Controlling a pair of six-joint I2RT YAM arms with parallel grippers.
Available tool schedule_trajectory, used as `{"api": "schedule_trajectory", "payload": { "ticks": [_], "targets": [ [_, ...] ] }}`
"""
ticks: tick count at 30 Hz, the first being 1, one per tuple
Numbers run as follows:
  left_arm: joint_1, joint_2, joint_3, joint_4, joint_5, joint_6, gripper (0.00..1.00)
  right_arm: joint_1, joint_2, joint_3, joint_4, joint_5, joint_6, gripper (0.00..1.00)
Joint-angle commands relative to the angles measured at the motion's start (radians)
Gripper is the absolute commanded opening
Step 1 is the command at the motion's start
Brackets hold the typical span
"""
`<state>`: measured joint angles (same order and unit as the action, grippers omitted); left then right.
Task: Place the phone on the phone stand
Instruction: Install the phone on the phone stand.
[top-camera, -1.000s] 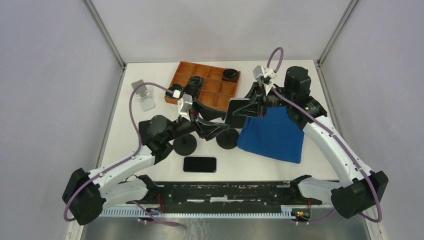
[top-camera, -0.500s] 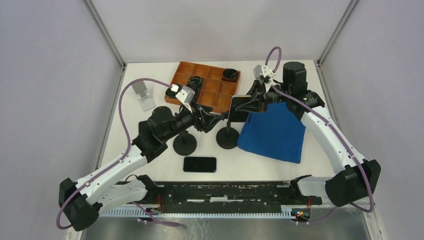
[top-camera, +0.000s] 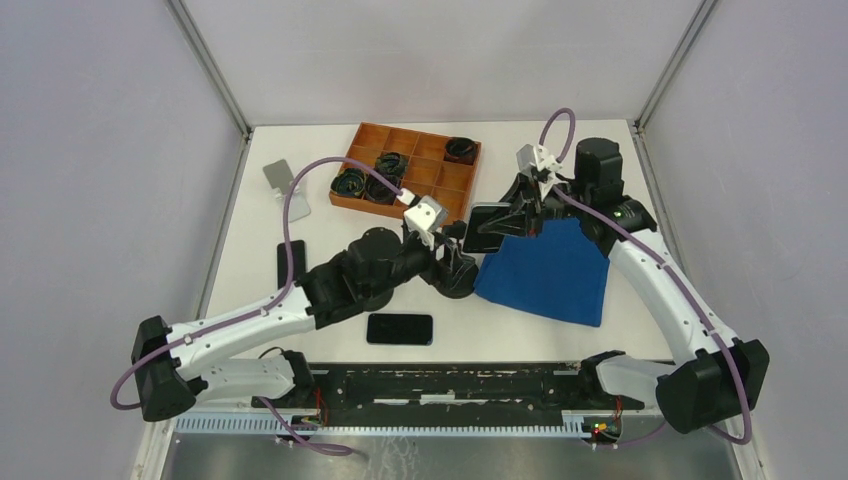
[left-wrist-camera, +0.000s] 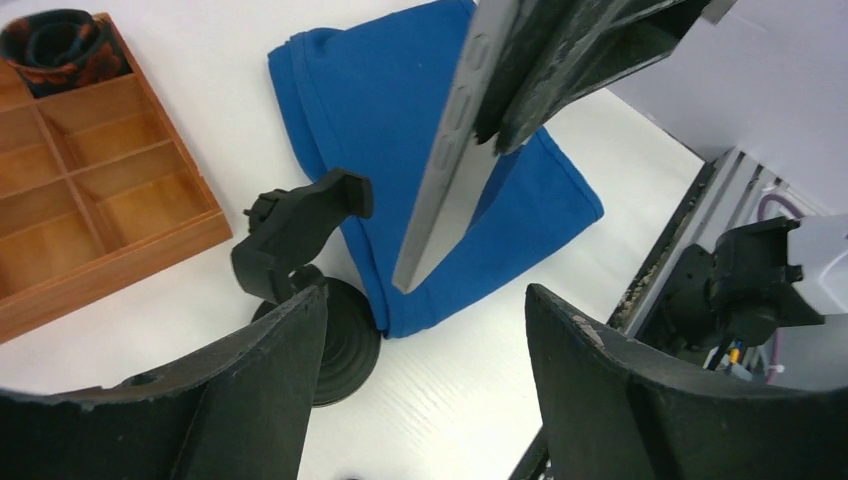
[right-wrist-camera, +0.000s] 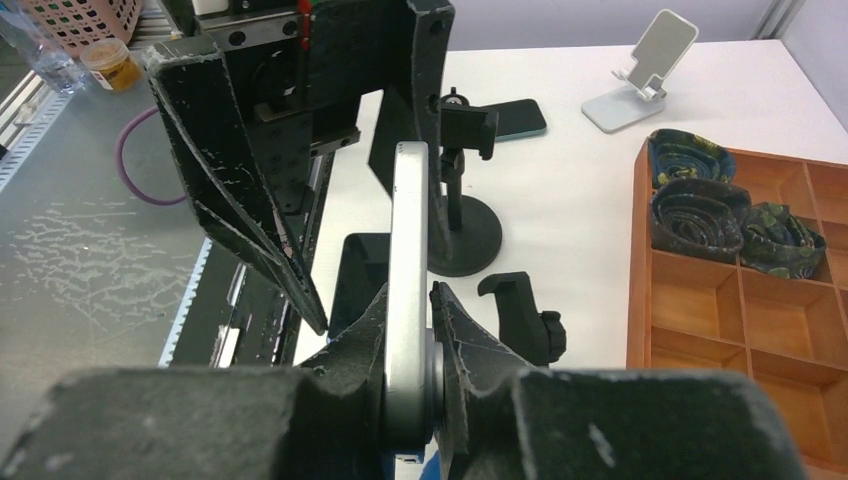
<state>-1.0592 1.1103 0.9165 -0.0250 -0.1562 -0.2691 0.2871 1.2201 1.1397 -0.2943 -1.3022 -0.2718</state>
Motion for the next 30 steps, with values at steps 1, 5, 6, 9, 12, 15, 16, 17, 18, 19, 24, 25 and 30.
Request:
{"api": "schedule_trajectory", "payload": {
  "ticks": [1,5,6,9,12,15,16,17,18,19,24,25,30],
  "targets": [
    [-0.001,-0.082,-0.050,0.101,0.021,0.152,0.81,-0.002,-0.089,-0.020,0.135,-0.062,0.073,0.00],
    [0.007,-0.124,-0.080,0.142,0.115,0.184,0.83,0.034,-0.128,-0.071,0.287,-0.092,0.232,0.00],
    [0.010,-0.119,-0.079,0.152,0.141,0.181,0.83,0.049,-0.132,-0.074,0.286,-0.091,0.242,0.00],
    [0.012,-0.093,-0.077,0.192,0.247,0.171,0.79,0.097,-0.133,-0.065,0.287,-0.083,0.263,0.00],
    [0.011,-0.075,-0.087,0.243,0.326,0.158,0.64,0.122,-0.130,-0.054,0.287,-0.082,0.270,0.00],
    [0.011,-0.070,-0.097,0.268,0.365,0.150,0.49,0.139,-0.128,-0.054,0.287,-0.079,0.297,0.00],
    [0.012,-0.071,-0.099,0.272,0.374,0.147,0.42,0.145,-0.128,-0.055,0.287,-0.076,0.297,0.00],
    [0.012,-0.074,-0.103,0.275,0.382,0.146,0.34,0.149,-0.129,-0.058,0.287,-0.074,0.295,0.00],
    [0.012,-0.077,-0.105,0.276,0.389,0.145,0.26,0.151,-0.128,-0.062,0.287,-0.073,0.295,0.01],
    [0.012,-0.079,-0.105,0.272,0.391,0.144,0.19,0.155,-0.125,-0.064,0.287,-0.072,0.293,0.02],
    [0.015,-0.097,-0.114,0.243,0.387,0.156,0.02,0.159,-0.116,-0.060,0.260,-0.078,0.266,0.12],
    [0.017,-0.104,-0.116,0.237,0.390,0.158,0.02,0.161,-0.111,-0.056,0.234,-0.074,0.229,0.15],
    [0.037,-0.138,-0.125,0.197,0.403,0.168,0.02,0.165,-0.067,0.029,-0.041,-0.039,0.003,0.32]
  ]
}}
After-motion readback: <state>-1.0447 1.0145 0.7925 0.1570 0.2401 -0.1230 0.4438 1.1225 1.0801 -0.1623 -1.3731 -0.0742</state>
